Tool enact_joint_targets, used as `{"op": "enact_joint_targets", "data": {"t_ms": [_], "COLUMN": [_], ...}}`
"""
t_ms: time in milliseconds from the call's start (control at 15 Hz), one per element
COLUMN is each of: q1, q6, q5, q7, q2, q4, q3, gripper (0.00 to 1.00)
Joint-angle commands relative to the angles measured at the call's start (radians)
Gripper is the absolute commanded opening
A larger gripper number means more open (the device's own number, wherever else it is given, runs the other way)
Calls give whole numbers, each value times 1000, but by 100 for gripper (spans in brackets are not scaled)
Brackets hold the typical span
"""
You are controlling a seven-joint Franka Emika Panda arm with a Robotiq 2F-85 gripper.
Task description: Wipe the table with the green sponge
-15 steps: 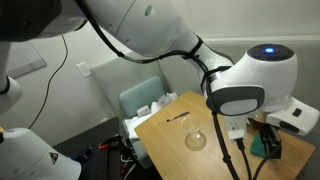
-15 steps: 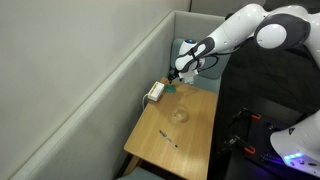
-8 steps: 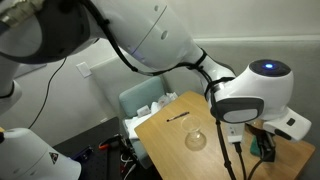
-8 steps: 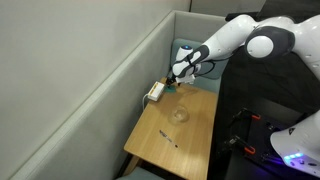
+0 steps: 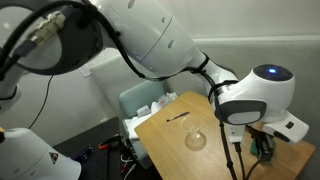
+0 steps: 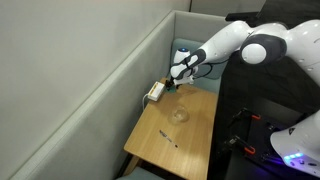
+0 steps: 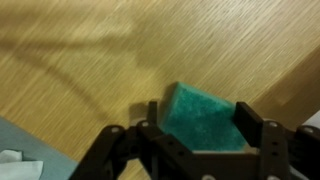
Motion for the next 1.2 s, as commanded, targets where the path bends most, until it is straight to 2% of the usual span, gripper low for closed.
{"op": "enact_joint_targets", "data": {"t_ms": [0,267,400,533,933,1133], "q1": [16,17,18,16,-20,-30], "q6": [-54,-51,-47,-59,-263,-392], "q5": [-3,-2,-3,-3,10,12], "q7": [39,41,38,30,-26,-19], "q2": [28,18,6,-10,-77,-105], "q4": [61,58,45,24,-75,-128], "q3": [-19,-17,-17,-13,19,3], "gripper": [49,22,16,0,2,2]}}
